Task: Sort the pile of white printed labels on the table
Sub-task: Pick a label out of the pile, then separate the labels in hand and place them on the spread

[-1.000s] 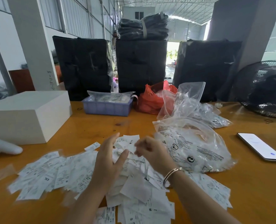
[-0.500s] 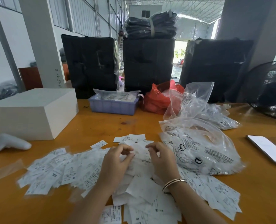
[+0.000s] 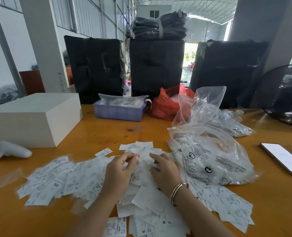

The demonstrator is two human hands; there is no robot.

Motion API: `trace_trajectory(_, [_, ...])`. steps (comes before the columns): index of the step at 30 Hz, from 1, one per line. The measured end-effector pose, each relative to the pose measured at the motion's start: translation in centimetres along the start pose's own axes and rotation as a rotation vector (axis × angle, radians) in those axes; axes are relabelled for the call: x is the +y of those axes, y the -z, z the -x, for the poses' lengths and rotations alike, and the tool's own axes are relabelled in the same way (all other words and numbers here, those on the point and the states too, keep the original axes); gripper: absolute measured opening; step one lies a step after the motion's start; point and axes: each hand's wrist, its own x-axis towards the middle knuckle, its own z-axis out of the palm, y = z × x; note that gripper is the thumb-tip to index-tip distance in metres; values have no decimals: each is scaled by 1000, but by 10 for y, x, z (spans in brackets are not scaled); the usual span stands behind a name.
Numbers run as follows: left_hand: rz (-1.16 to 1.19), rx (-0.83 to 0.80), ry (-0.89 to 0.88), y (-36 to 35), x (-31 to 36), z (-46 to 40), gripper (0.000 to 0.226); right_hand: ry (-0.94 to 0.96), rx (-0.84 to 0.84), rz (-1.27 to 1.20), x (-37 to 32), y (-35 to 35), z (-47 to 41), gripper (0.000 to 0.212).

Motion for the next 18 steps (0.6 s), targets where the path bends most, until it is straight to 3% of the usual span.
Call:
trace_trajectory(2, [8, -23, 4, 1, 1, 0, 19, -35, 77, -246, -1, 2, 2, 33])
trace_trajectory(5, [10, -43, -3, 1, 1, 1, 21, -91, 193, -424, 0, 9, 3, 15])
trace_trajectory(11, [33, -87, -47, 0, 3, 2, 17, -227, 291, -1079, -8, 20, 5, 24])
trace_trajectory(15, [57, -144, -77, 0, 4, 3, 23, -286, 253, -1225, -11, 17, 7, 38])
trace_trajectory(18, [59, -170, -103, 0, 5, 4, 32, -331, 244, -1347, -11, 18, 8, 35])
